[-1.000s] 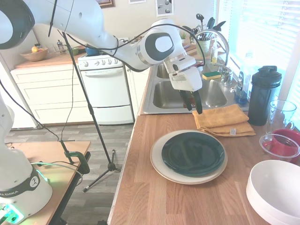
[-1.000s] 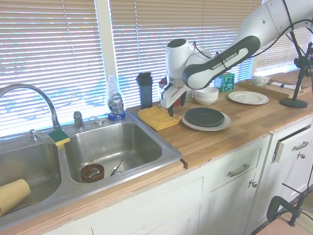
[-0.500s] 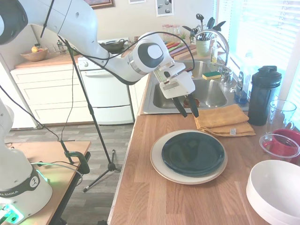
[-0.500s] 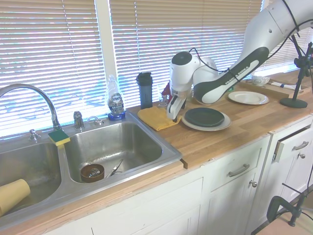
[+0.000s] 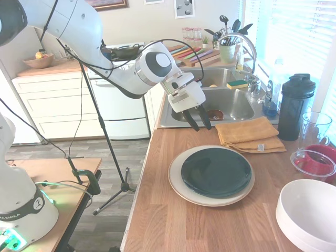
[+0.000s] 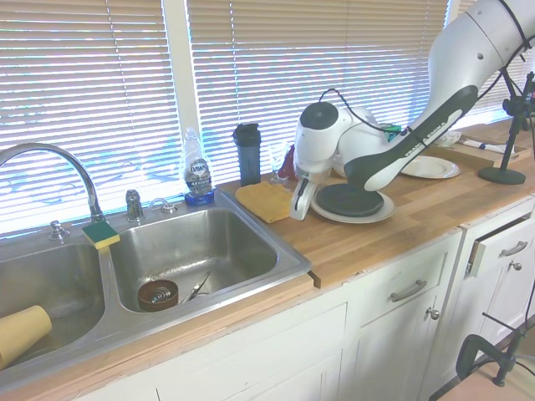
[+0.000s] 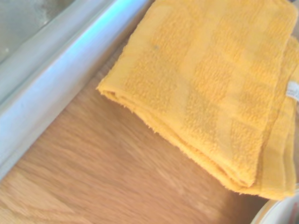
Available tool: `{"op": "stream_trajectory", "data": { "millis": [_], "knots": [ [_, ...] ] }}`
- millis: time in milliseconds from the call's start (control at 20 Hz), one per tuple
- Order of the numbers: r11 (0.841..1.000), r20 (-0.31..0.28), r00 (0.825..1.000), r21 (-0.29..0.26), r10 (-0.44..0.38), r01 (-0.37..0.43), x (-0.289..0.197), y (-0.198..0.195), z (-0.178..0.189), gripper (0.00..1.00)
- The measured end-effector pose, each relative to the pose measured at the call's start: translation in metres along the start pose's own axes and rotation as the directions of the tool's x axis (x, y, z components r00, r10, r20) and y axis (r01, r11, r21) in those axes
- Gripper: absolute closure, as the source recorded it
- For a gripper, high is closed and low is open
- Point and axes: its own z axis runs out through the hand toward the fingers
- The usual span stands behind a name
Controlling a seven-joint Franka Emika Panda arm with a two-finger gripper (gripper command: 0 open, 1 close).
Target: Wipe the blue plate in counterclockwise motion
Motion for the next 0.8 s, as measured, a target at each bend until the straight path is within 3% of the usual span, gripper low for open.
{"op": "stream_trajectory", "data": {
  "millis": [250,550,800],
  "knots": [
    [1.0,-0.028,1.0,-0.027,-0.003,0.002,0.012,-0.012,0.038,0.0],
    [1.0,-0.121,0.993,-0.029,-0.006,0.003,0.03,-0.025,0.056,0.0],
    [0.999,-0.133,0.991,-0.042,0.028,-0.034,0.052,-0.022,0.073,0.0]
  ]
}}
